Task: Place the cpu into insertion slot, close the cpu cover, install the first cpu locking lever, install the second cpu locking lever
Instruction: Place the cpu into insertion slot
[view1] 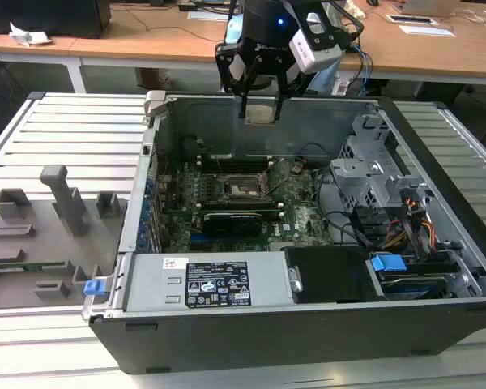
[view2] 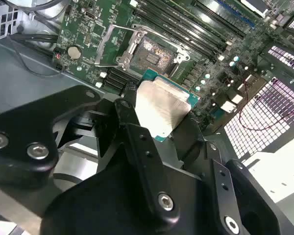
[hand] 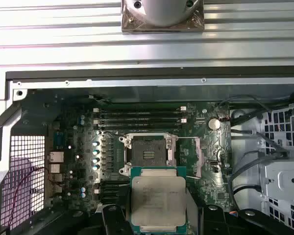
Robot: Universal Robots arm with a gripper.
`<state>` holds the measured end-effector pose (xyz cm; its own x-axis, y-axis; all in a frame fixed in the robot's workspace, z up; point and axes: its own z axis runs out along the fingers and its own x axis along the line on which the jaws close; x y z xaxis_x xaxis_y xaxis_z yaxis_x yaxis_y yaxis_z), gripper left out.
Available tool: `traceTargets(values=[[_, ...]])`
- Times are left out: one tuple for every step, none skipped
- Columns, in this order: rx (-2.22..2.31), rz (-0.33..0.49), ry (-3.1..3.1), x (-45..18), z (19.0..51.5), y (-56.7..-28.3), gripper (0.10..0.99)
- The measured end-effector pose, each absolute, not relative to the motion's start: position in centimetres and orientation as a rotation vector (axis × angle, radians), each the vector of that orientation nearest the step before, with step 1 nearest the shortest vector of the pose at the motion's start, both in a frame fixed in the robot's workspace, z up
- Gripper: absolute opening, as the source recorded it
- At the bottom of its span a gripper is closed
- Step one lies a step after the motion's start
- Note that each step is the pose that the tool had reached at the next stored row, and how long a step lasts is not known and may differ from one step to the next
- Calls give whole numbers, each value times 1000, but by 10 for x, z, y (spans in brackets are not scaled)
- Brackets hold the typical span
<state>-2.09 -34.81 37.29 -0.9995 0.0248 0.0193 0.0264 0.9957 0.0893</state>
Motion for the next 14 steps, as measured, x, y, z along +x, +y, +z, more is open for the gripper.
traceTargets(values=[[-40,-140,-3120,-21,373,-348,541],[-40,-140,-3120,-21,373,-348,541],[-41,-140,-3120,-21,373,-348,541],[-42,-140,-3120,-21,373,-348,541],[-45,-140,-3120,-21,373,-348,541],[-49,-140,-3120,-21,373,-348,541],[-54,-140,-3120,-21,373,-348,541],[-58,-140,-3120,-21,373,-348,541],[-62,-140,-3120,-21,373,-348,541],[-65,-140,-3120,-21,373,-348,541],[-67,-140,-3120,-21,373,-348,541],[-70,-140,-3120,-21,373,-348,541],[-72,-140,-3120,-21,373,-348,541],[-74,-140,-3120,-21,373,-348,541]])
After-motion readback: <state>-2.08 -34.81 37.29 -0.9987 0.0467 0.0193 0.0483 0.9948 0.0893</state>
